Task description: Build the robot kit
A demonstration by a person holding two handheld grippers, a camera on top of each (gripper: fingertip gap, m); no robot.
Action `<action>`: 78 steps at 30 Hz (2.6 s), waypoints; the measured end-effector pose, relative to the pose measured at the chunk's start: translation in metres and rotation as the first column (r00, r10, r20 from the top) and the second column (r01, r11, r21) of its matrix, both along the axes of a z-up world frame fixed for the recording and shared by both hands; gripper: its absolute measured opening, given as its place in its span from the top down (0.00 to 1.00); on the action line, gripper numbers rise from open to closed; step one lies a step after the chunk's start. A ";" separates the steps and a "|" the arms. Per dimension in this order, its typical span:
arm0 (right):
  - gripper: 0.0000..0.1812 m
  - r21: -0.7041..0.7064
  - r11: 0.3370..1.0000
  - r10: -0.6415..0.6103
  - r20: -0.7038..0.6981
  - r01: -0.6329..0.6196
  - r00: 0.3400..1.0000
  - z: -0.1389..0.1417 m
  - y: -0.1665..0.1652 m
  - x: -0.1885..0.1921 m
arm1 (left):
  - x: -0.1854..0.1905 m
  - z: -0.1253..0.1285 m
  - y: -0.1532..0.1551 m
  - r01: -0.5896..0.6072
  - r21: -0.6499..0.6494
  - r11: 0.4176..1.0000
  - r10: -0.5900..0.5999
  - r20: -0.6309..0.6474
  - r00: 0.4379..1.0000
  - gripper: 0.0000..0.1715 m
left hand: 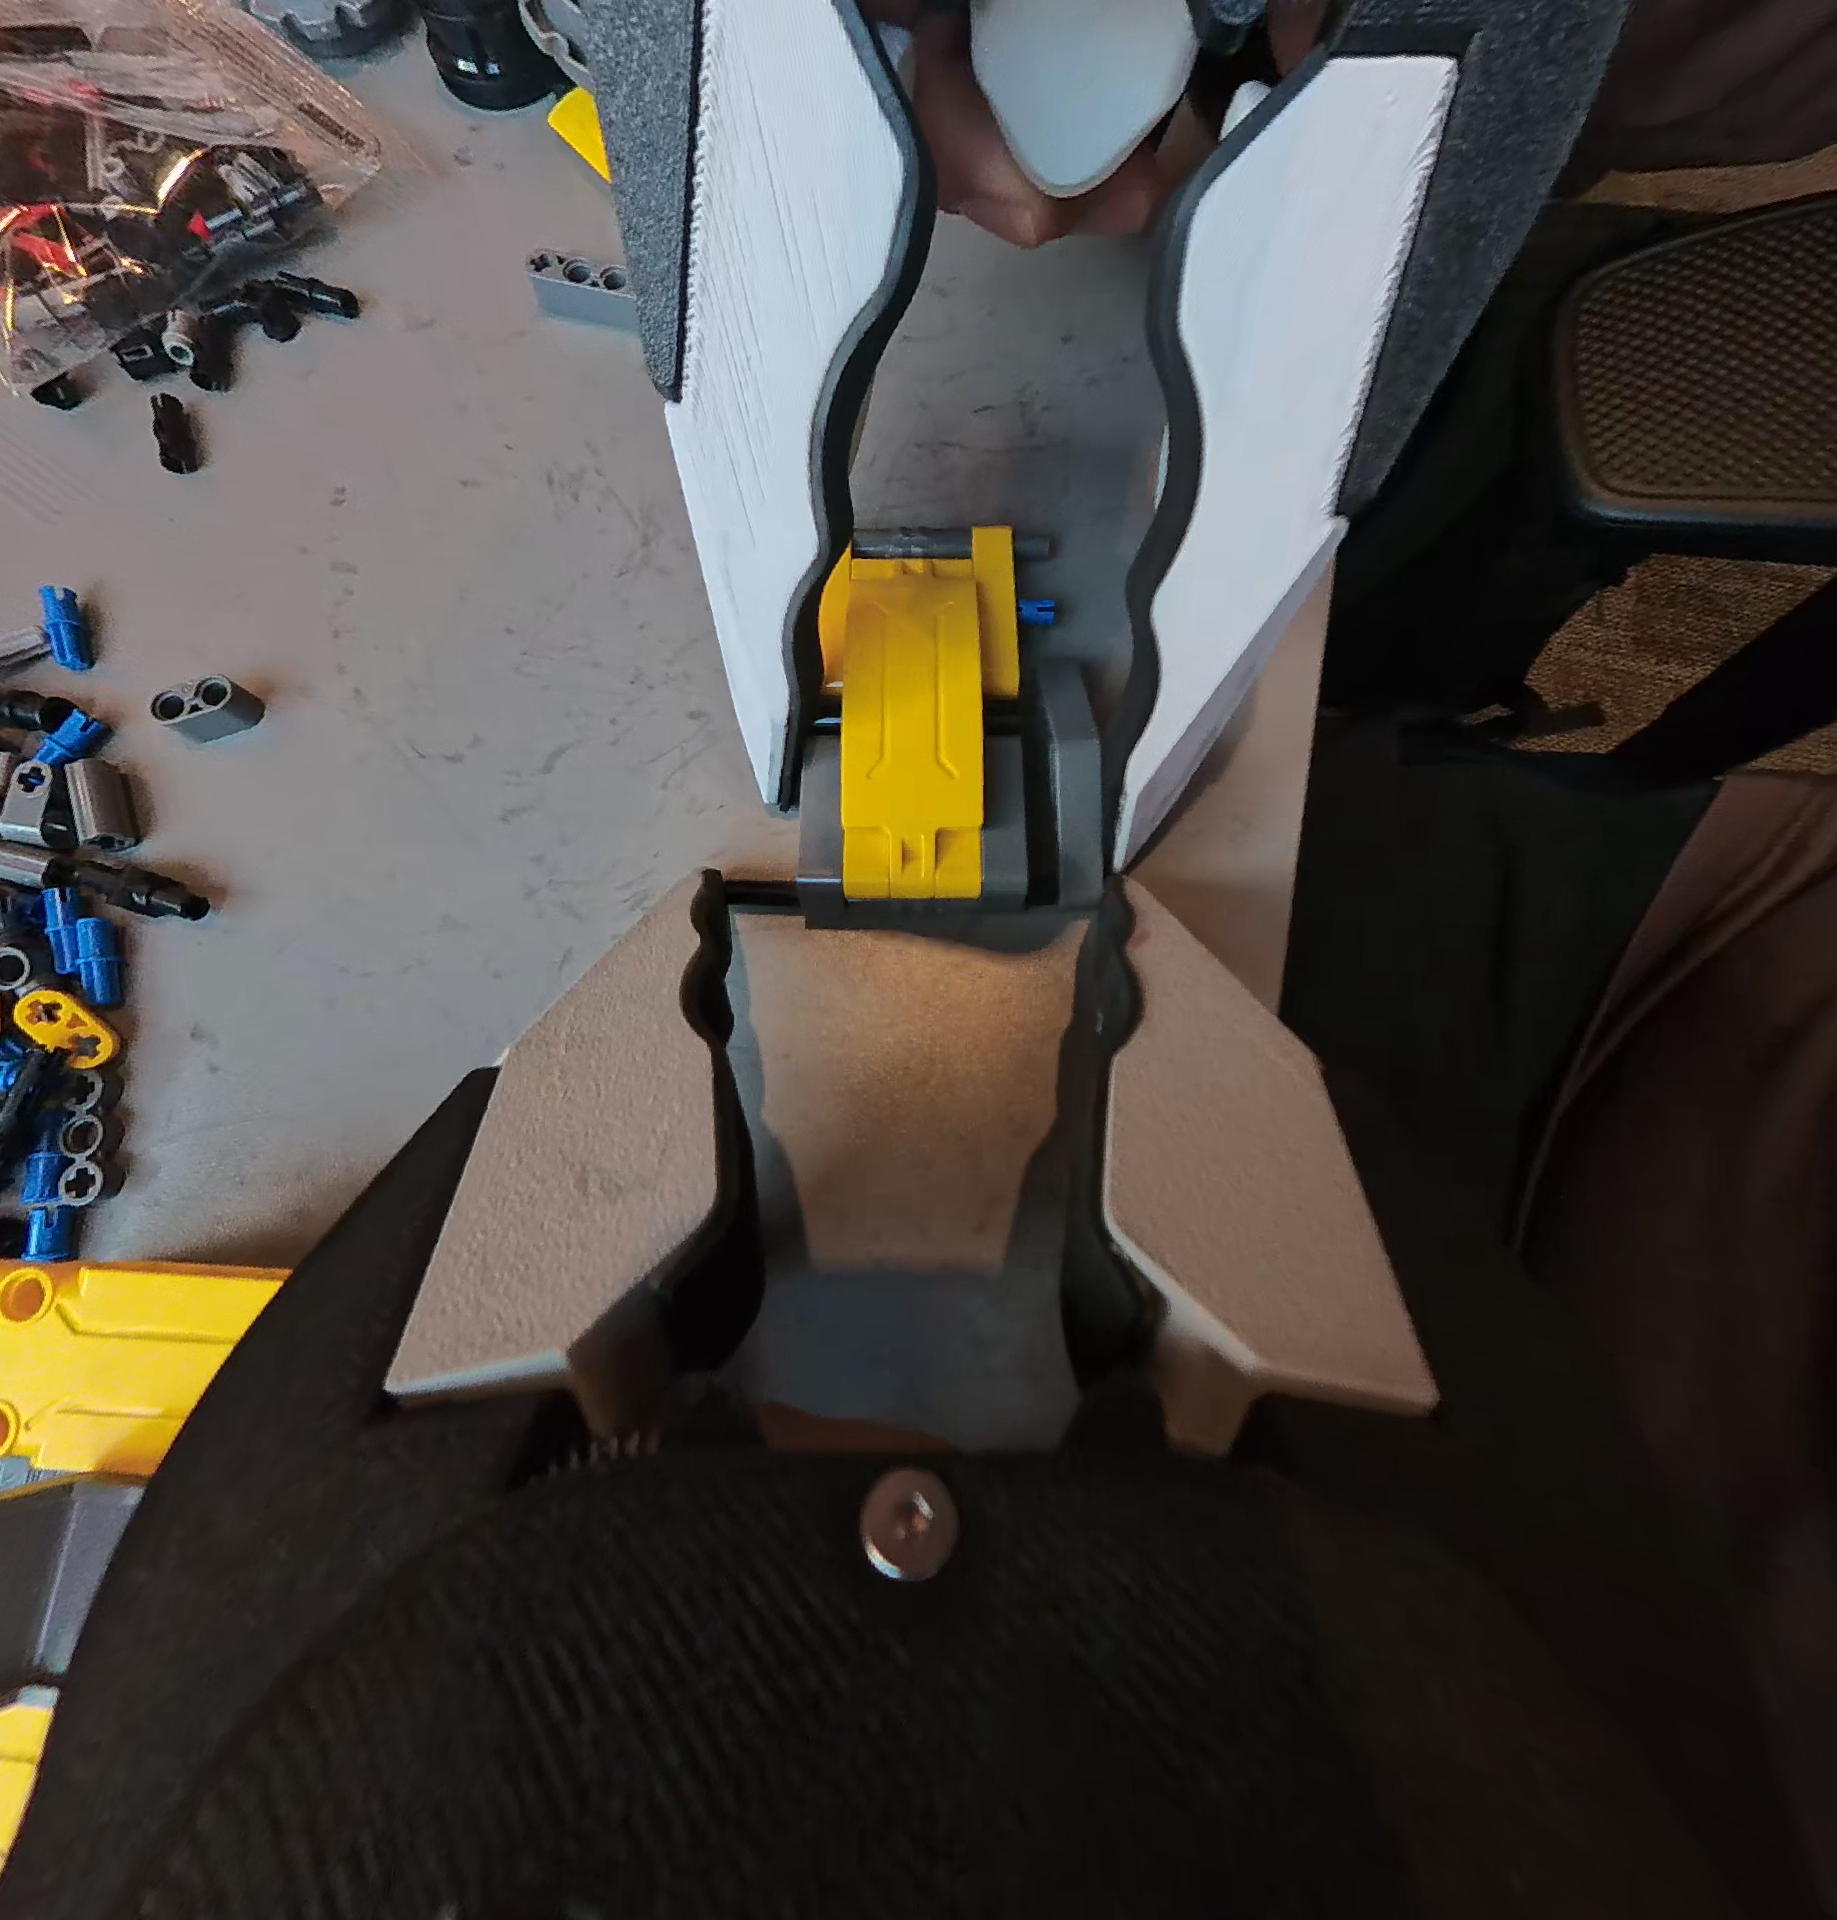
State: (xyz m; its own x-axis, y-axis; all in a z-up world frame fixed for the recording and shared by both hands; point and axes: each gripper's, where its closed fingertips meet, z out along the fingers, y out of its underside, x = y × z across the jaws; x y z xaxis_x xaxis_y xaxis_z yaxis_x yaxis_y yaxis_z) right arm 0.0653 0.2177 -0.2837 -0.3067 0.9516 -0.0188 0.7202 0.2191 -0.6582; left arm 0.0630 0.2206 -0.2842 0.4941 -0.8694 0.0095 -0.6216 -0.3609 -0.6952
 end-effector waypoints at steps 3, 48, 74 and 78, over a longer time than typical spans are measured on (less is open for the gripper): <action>0.68 -0.006 1.000 -0.011 -0.015 0.011 1.000 0.000 0.000 0.000 | 0.000 0.000 0.000 0.000 0.002 1.000 0.000 0.005 1.000 0.60; 0.69 -0.035 0.996 -0.088 -0.020 0.087 0.996 0.000 -0.001 0.000 | 0.001 0.000 -0.001 0.021 -0.012 1.000 -0.020 0.026 0.999 0.61; 0.69 -0.119 0.981 -0.161 -0.045 0.154 0.986 0.004 0.005 0.004 | 0.003 0.007 -0.001 0.017 0.005 1.000 -0.017 0.069 0.997 0.65; 0.69 -0.384 0.912 -0.196 -0.100 0.144 0.975 0.040 0.011 0.008 | -0.004 0.027 0.003 0.000 0.212 0.977 -0.014 0.063 0.998 0.63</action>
